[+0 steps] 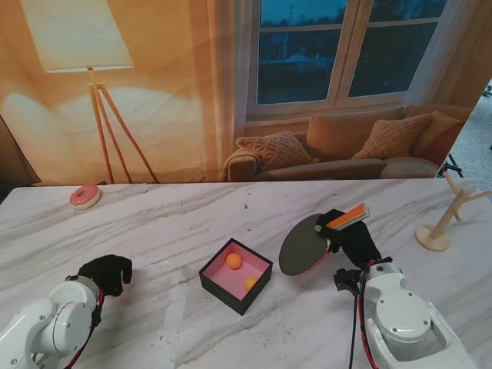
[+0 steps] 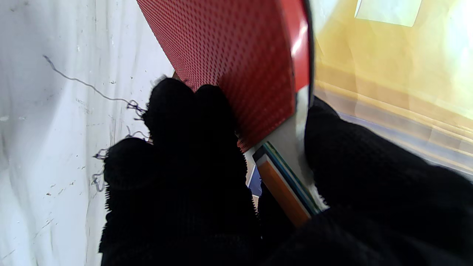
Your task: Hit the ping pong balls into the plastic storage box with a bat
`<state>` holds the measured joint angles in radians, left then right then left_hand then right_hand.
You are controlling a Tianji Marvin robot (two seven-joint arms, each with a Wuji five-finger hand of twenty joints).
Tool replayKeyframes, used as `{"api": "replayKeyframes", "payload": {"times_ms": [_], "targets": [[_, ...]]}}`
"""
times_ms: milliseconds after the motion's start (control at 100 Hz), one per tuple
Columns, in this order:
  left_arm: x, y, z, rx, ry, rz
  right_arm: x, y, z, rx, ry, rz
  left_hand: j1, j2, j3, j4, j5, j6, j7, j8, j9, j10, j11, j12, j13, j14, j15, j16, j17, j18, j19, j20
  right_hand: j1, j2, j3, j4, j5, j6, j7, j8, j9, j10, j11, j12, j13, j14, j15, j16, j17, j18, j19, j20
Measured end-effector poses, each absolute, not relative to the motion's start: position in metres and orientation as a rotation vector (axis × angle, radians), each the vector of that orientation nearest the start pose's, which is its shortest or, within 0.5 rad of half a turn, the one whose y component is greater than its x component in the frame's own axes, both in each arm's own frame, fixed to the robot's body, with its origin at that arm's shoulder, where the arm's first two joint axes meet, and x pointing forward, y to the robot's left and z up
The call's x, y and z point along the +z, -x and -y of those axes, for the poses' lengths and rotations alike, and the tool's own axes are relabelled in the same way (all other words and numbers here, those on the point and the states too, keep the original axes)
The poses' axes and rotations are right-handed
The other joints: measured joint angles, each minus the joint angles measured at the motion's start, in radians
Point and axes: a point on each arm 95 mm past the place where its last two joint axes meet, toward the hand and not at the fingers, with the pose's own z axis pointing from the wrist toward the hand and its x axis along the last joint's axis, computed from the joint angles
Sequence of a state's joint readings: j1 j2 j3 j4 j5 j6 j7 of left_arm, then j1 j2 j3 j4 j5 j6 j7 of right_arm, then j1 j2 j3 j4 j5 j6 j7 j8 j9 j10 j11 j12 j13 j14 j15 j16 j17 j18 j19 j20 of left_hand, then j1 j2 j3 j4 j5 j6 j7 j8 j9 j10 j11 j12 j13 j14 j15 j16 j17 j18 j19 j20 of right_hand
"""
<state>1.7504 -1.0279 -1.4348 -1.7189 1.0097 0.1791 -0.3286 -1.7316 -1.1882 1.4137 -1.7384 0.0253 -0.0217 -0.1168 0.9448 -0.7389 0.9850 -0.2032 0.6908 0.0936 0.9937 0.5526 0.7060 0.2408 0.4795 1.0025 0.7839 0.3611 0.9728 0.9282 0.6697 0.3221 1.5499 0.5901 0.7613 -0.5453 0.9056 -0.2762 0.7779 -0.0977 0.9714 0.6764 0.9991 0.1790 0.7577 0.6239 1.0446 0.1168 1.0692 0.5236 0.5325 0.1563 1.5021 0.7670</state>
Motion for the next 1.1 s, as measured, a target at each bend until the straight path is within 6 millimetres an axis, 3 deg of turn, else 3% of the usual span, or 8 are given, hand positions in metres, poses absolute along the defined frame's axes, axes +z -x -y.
{"api": "replayKeyframes", "payload": {"times_ms": [220,460,830,1100], "targets": [[-0.323,-0.373,-0.083,-1.089,1.518,-1.522,-0.303,-0.377,0.035,-2.319,2.287,0.494,0.0,0.002,0.0,0.0,0.0,0.0,0.002,0.0,0.0,0.003,0.0,0.0,0.0,0.001,0.001,0.001,-0.001,0.001,0.002,0.012,0.0,0.0,0.0,0.0,0.0,0.0,0.0,0.0,0.0,0.0,0.0,0.0,0.0,0.0,0.0,0.0,0.0,0.0,0.0,0.0],[-0.291,-0.393,-0.065,-1.209,1.468,-1.523,-0.303,-0.377,0.035,-2.318,2.288,0.489,0.002,0.003,-0.001,0.0,0.0,0.0,0.01,0.0,0.0,0.006,0.0,0.0,0.0,0.001,0.001,0.009,-0.011,0.004,0.002,0.014,0.0,0.0,0.0,0.0,0.0,0.0,0.0,0.0,0.0,0.0,0.0,0.0,0.0,0.0,0.0,0.0,0.0,0.0,0.0,0.0],[-0.239,-0.434,-0.006,-1.437,1.37,-1.633,-0.304,-0.377,0.036,-2.319,2.289,0.478,0.01,0.005,-0.013,0.0,0.001,0.0,0.012,0.0,0.0,0.007,0.0,0.0,0.0,0.002,0.001,0.011,-0.011,0.005,0.002,0.025,0.0,0.0,0.0,0.0,0.0,0.0,0.0,0.0,0.0,0.0,0.0,0.0,0.0,0.0,0.0,0.0,0.0,0.0,0.0,0.0],[-0.221,-0.454,0.032,-1.552,1.347,-1.697,-0.304,-0.377,0.038,-2.33,2.274,0.468,0.01,0.005,-0.014,0.0,0.001,0.0,0.012,0.0,0.0,0.008,0.0,0.0,0.0,0.002,0.001,0.011,-0.011,0.005,0.002,0.025,0.0,0.0,0.0,0.0,0.0,0.0,0.0,0.0,0.0,0.0,0.0,0.0,0.0,0.0,0.0,0.0,0.0,0.0,0.0,0.0]]}}
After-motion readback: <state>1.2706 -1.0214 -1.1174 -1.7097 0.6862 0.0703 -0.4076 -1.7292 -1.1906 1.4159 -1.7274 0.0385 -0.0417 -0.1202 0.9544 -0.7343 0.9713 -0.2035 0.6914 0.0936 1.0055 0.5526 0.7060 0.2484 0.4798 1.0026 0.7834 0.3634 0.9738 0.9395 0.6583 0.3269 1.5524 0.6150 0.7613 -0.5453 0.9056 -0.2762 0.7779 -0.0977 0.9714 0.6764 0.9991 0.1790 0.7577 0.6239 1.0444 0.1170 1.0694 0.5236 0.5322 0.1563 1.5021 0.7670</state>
